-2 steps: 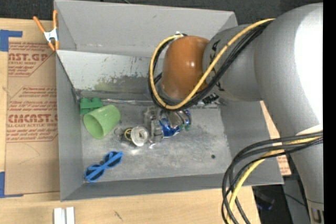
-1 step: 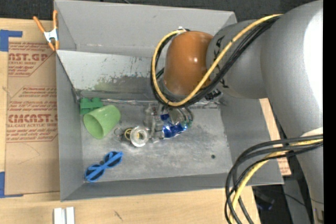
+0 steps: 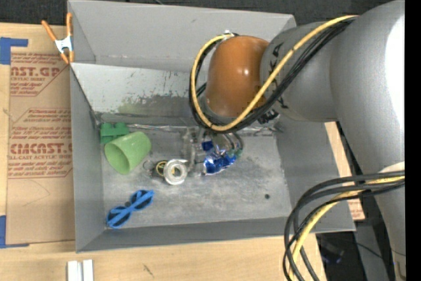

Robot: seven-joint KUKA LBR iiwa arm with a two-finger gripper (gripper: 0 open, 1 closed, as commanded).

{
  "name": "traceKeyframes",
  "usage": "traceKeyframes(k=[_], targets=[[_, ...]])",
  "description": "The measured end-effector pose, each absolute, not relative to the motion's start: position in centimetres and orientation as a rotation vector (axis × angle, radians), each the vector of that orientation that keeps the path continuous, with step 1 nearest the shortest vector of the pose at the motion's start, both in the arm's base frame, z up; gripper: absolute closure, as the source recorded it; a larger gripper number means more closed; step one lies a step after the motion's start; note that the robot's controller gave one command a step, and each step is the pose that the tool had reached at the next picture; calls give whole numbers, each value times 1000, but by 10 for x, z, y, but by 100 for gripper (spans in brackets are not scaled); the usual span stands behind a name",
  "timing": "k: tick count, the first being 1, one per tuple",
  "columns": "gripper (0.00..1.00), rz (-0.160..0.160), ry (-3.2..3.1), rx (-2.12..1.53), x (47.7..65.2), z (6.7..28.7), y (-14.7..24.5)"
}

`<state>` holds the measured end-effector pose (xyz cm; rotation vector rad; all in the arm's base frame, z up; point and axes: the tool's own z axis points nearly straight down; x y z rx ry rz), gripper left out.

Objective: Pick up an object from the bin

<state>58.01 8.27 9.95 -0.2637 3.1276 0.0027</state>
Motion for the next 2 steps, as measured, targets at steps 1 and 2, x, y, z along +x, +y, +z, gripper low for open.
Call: traceKeyframes(k=[1,2], targets=[[100,3,3127,-263,581,114,84],[100,3,3127,-263,581,122,84]])
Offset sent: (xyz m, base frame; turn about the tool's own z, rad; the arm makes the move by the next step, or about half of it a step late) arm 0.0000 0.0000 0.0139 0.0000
